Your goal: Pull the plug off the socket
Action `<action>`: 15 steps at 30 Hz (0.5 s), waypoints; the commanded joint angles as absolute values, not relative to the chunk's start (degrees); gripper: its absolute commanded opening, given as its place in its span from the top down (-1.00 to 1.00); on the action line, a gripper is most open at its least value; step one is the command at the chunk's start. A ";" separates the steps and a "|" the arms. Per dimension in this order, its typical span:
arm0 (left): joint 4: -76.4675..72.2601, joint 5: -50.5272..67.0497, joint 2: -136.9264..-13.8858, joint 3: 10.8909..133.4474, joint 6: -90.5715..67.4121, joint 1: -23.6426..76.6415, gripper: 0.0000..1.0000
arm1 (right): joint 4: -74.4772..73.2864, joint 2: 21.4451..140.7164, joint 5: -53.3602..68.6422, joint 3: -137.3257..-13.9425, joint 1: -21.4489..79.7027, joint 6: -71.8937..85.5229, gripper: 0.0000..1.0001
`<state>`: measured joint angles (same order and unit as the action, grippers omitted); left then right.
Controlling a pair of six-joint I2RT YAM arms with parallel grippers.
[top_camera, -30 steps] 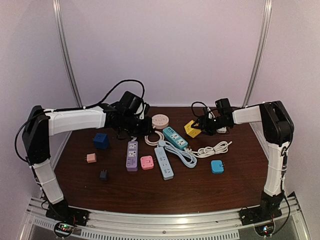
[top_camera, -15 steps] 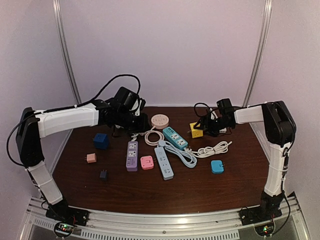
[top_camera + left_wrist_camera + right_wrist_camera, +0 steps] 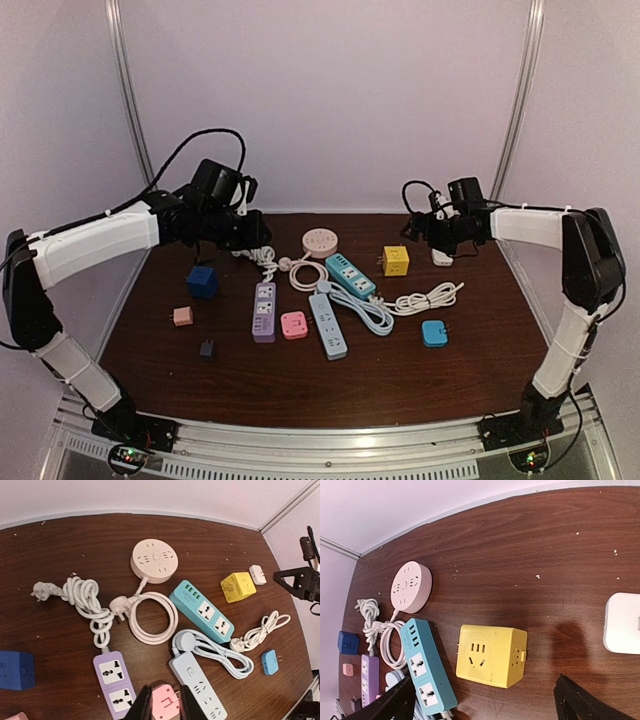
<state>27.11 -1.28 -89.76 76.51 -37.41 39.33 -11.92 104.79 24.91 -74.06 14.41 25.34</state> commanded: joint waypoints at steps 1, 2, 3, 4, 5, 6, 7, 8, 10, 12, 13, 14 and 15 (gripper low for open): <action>26.66 -6.72 -84.75 73.67 -33.99 37.48 0.50 | -13.40 98.27 14.58 -70.79 16.37 22.66 -0.99; 26.87 -7.72 -83.66 73.04 -33.39 37.02 0.42 | -13.43 96.70 13.17 -70.01 16.68 22.33 -1.00; 26.97 -8.70 -82.47 72.31 -32.87 36.52 0.34 | -13.23 95.12 11.68 -69.04 16.92 22.16 -1.00; 26.90 -9.76 -81.07 71.45 -32.30 36.05 0.22 | -13.08 93.38 10.13 -68.07 17.06 21.96 -1.00; 26.74 -10.99 -79.80 70.63 -31.47 35.65 0.06 | -12.69 91.39 8.47 -66.80 17.24 21.71 -1.00; 26.45 -12.08 -78.32 69.80 -30.69 35.34 -0.11 | -12.26 89.49 6.79 -65.56 17.41 21.37 -1.00; 26.25 -13.08 -77.03 69.02 -30.03 35.03 -0.31 | -11.89 87.38 5.13 -64.35 17.63 21.03 -1.00; 25.99 -14.13 -75.86 68.33 -29.11 34.74 -0.52 | -11.34 85.39 3.50 -63.01 17.79 20.64 -1.00; 25.67 -16.50 -73.82 67.11 -27.22 34.67 -0.94 | -10.17 81.27 0.71 -60.45 18.14 19.76 -1.00; 25.36 -19.28 -71.90 65.74 -26.02 34.42 -0.95 | -8.09 77.02 -1.47 -57.38 18.34 18.93 -1.00; 24.91 -20.43 -70.98 64.83 -25.49 34.19 -0.95 | -7.03 74.90 -3.05 -55.75 18.43 18.69 -1.00; 24.58 -21.25 -70.13 63.90 -25.15 33.57 -0.95 | -5.80 72.74 -4.42 -54.14 18.50 18.34 -1.00; 24.45 -21.75 -69.46 63.03 -25.13 32.73 -0.95 | -4.74 70.65 -5.87 -52.37 18.54 17.93 -1.00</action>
